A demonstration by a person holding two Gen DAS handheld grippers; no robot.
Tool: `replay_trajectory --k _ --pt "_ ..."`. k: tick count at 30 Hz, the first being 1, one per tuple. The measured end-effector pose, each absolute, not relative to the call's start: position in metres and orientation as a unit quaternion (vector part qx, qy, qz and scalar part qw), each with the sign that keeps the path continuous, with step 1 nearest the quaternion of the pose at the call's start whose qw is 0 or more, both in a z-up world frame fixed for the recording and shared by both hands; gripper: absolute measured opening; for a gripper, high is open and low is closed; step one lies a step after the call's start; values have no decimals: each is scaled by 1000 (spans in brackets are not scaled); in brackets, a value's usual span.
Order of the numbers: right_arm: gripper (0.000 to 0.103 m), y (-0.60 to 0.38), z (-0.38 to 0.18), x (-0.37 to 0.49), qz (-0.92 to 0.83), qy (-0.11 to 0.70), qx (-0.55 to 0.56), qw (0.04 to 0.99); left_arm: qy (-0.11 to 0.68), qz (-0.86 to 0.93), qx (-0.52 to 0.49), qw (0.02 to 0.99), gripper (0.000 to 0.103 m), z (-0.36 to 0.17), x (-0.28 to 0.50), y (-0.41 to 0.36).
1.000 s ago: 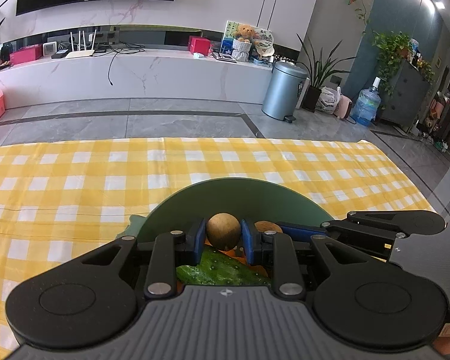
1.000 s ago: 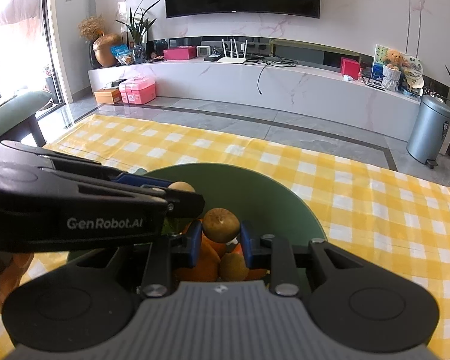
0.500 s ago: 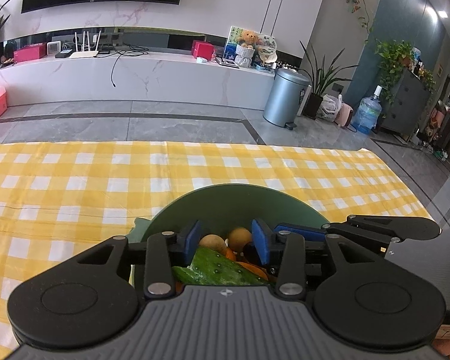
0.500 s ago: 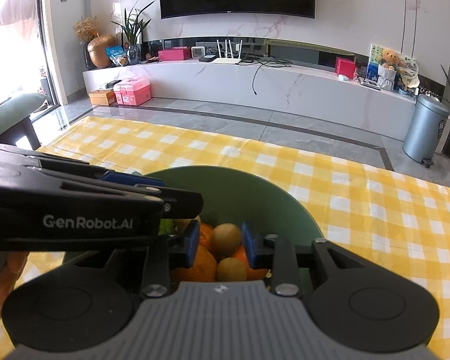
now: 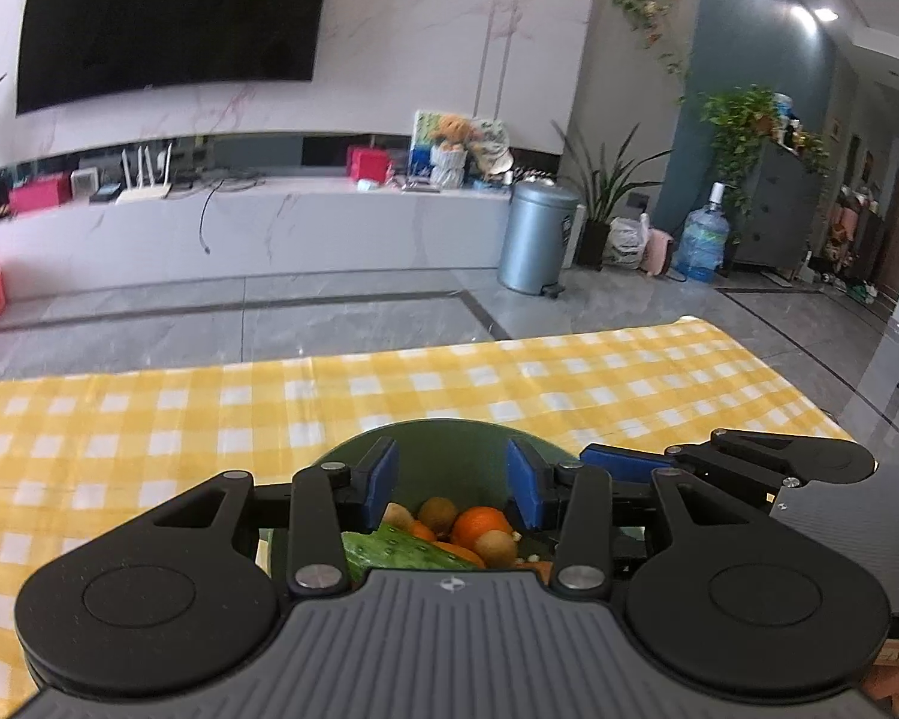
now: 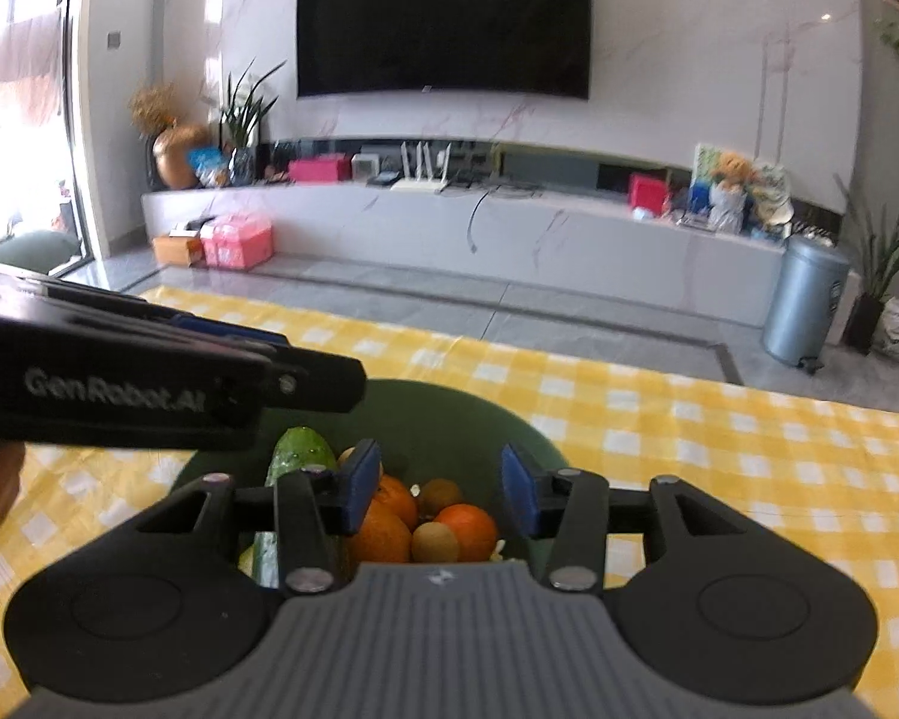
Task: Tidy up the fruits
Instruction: 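Open both grippers to release the kiwis and withdraw from the colander, then grasp the last kiwi with the left gripper while the right gripper grasps the red tomato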
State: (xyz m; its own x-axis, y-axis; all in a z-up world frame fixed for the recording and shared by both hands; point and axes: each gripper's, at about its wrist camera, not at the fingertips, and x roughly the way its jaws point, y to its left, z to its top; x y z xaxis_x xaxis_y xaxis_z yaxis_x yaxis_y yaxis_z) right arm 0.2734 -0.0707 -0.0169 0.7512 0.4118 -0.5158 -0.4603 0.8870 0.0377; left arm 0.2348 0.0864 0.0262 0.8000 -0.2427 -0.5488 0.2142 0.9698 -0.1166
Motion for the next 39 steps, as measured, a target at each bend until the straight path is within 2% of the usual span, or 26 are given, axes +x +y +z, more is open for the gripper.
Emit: replay_trajectory --k 5,17,26,35,39 --pt "48 -86 -13 241 210 238 -31 948 292 -134 -11 947 49 33 212 76" --pt "49 -109 -23 161 185 209 -22 960 319 -159 -31 934 49 35 171 73" --pt "50 -115 -47 138 192 255 -17 948 371 -148 -55 915 49 -1 149 74" --pt "50 -93 -78 143 233 315 -46 919 387 -143 -73 908 49 -29 148 84" --pt "50 -83 -85 147 247 316 -58 914 397 -132 -77 905 49 -37 151 92"
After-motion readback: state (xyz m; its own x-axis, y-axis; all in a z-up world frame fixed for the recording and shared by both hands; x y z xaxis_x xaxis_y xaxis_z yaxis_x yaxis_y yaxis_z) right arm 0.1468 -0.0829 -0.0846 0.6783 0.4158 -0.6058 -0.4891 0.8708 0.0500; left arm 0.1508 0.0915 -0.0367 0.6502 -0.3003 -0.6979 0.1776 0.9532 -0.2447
